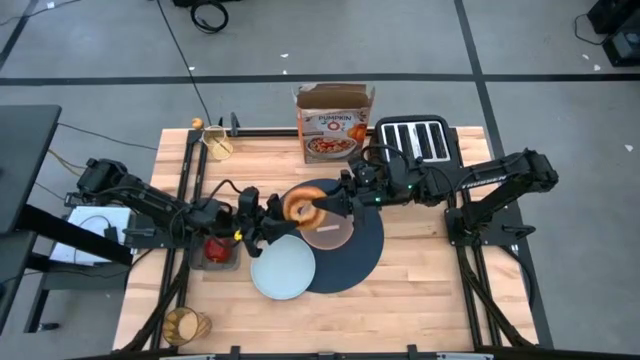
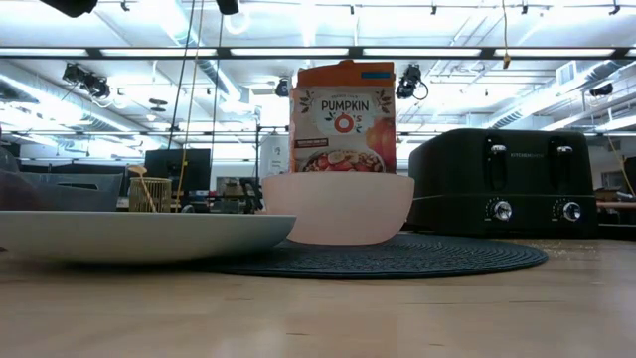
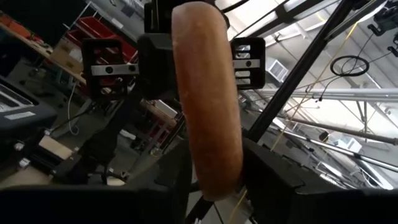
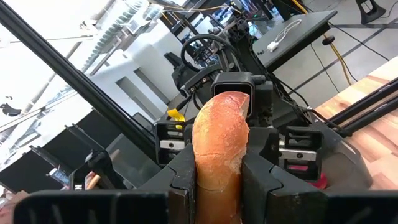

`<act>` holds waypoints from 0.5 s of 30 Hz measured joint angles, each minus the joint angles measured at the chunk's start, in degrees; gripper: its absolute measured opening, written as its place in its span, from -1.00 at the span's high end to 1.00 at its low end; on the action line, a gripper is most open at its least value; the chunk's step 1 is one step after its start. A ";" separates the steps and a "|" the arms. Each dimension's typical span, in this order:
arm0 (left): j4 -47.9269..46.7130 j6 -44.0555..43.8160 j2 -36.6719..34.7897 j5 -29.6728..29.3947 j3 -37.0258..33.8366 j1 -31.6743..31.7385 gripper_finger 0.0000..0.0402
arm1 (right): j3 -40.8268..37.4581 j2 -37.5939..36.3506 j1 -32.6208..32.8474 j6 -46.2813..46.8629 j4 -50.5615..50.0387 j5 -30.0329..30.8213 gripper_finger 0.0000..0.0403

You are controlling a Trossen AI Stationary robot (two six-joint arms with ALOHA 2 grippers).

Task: Arrange a breakfast setting
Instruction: Put the toasted bagel from the toaster on the blue plate

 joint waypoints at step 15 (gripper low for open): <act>0.06 1.15 -0.04 1.56 0.01 -0.46 0.74 | -0.02 -1.35 0.92 -3.62 0.58 -0.66 0.10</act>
